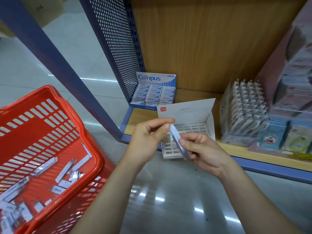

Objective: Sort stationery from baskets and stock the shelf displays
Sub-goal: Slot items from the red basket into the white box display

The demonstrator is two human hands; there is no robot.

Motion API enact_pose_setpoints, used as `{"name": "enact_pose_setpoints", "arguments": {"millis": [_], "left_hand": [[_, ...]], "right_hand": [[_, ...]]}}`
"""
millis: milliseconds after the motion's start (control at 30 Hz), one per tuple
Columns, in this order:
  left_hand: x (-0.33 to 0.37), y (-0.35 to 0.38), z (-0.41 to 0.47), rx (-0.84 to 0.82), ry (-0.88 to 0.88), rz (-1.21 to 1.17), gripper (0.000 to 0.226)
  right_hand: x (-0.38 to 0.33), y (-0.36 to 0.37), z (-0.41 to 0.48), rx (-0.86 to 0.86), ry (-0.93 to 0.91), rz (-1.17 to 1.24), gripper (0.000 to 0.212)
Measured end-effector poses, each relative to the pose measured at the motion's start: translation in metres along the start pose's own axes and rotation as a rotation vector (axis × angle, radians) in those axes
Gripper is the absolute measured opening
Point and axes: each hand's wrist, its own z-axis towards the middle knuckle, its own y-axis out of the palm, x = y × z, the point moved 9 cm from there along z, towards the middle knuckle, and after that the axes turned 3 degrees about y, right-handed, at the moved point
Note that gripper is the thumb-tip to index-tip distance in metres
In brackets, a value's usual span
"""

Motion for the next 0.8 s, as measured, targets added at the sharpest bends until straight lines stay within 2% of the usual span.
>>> {"name": "enact_pose_setpoints", "arguments": {"millis": [67,133,200,333,533,700,800], "left_hand": [[-0.001,-0.012,0.010,0.108,0.055,0.137,0.021],[-0.005,-0.018,0.021,0.147,0.098,0.284,0.026],[-0.020,-0.014,0.032,0.096,0.109,0.388,0.033],[-0.050,0.001,0.040,-0.016,0.035,0.494,0.037],[-0.054,0.000,0.041,-0.045,0.078,0.503,0.037],[-0.048,0.008,0.036,-0.149,0.139,0.582,0.058],[-0.047,0.012,0.035,-0.203,0.156,0.656,0.056]], "right_hand": [[-0.011,-0.027,0.006,0.219,-0.074,-0.016,0.018],[-0.026,-0.053,0.011,0.437,-0.186,-0.083,0.006],[-0.037,-0.063,0.020,0.542,-0.267,-0.212,0.014],[-0.031,-0.055,0.043,0.560,-0.316,-0.421,0.023],[-0.027,-0.045,0.049,0.581,-0.363,-0.532,0.015],[-0.031,-0.035,0.047,0.571,-0.402,-0.718,0.014],[-0.032,-0.032,0.047,0.561,-0.414,-0.808,0.013]]}}
